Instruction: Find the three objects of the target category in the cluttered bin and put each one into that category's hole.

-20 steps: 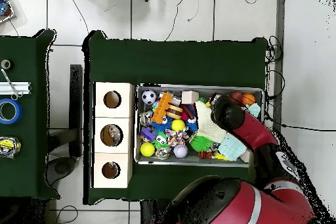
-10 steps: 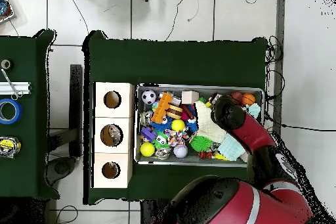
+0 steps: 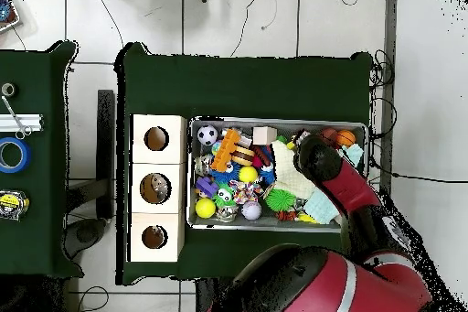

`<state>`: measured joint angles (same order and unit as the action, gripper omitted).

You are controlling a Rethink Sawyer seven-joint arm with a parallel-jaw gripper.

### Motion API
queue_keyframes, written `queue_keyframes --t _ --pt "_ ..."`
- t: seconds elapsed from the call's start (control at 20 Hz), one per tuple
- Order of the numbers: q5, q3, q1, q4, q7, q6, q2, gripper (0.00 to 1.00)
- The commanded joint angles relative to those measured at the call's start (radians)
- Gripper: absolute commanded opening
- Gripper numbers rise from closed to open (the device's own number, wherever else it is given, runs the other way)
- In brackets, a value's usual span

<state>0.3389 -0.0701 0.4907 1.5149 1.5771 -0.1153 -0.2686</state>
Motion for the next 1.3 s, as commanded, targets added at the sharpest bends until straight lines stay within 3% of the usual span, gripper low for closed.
queue_keyframes --t 0.05,0.5,1.3 --pt "0.012 -0.021 0.033 0.268 0.254 -0.085 0.170 1.00" --pt "-0.027 -0.012 0.029 0.280 0.174 -0.147 0.149 1.00" --pt "-0.088 0.087 0.105 0.291 0.089 -0.127 0.167 1.00"
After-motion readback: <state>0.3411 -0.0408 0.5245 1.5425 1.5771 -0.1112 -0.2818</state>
